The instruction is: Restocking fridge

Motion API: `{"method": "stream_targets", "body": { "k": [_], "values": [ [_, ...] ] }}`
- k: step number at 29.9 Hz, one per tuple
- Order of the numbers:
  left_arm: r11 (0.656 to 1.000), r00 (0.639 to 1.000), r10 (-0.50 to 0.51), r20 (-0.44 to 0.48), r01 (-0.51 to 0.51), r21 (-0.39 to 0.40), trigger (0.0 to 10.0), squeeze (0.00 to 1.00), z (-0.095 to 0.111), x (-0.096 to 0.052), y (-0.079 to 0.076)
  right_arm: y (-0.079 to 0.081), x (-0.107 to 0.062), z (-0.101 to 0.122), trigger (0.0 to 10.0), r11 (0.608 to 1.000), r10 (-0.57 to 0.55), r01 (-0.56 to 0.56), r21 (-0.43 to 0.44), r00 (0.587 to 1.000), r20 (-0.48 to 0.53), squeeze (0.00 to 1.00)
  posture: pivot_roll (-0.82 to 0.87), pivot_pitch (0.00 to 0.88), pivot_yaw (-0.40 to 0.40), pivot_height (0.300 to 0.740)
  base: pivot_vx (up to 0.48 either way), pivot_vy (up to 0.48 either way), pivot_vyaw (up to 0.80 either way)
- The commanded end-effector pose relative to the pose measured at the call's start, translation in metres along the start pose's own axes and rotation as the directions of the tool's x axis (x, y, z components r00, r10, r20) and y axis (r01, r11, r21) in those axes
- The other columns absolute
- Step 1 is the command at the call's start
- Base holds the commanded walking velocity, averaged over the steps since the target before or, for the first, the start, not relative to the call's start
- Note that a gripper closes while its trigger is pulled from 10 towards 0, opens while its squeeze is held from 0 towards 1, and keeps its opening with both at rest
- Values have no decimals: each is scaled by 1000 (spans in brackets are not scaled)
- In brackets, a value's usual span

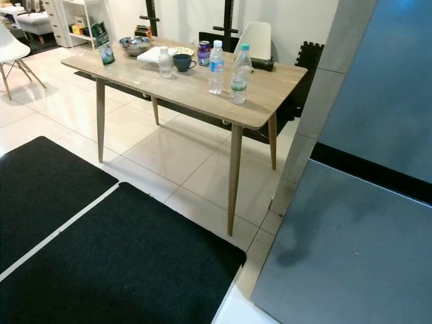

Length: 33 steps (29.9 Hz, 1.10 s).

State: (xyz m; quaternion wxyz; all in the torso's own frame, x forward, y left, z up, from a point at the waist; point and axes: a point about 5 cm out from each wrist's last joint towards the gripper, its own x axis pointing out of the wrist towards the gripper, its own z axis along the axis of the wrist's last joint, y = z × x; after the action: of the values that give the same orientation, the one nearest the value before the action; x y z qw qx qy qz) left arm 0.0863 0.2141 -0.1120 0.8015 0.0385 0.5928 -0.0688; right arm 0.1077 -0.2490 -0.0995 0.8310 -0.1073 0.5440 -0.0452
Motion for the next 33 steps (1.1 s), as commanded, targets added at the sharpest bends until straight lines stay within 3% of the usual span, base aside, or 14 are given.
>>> {"method": "stream_targets", "body": {
  "k": [1, 8, 13, 21, 27, 33],
  "values": [
    [1000, 1000, 0, -19, 0, 17, 10000, 0, -4, -1, 3, 2, 0, -2, 10000, 1000, 5, -5, -2, 1000, -3, 0, -40, 70, -25, 740, 0, 0, 0],
    [999, 1000, -13, -4, 13, 48, 10000, 0, 4, 0, 2, 4, 1, 8, 10000, 1000, 2, -2, 5, 1000, 28, 0, -49, 71, -12, 740, 0, 0, 0],
    [998, 1000, -8, 26, 7, 64, 10000, 0, 18, 1, 3, 7, 1, 4, 10000, 1000, 0, 0, 17, 1000, 15, 0, -42, 62, -1, 740, 0, 0, 0],
    [995, 999, 1, 37, -4, 100, 10000, 0, 24, 0, 7, 12, 0, 0, 10000, 999, 3, -3, 35, 1000, 5, 0, -36, 61, 2, 740, 0, 0, 0],
    [989, 997, 65, 43, -70, 134, 10000, 0, 30, -4, 24, 16, 0, -2, 10000, 998, 8, -8, 55, 1000, 0, 0, -31, 59, 6, 740, 0, 0, 0],
    [952, 971, 215, 107, -233, 198, 10000, 0, 39, -9, 44, 14, 1, 2, 10000, 994, -10, 9, 113, 1000, 11, 0, -24, 56, 9, 740, 0, 0, 0]
  ]
}}
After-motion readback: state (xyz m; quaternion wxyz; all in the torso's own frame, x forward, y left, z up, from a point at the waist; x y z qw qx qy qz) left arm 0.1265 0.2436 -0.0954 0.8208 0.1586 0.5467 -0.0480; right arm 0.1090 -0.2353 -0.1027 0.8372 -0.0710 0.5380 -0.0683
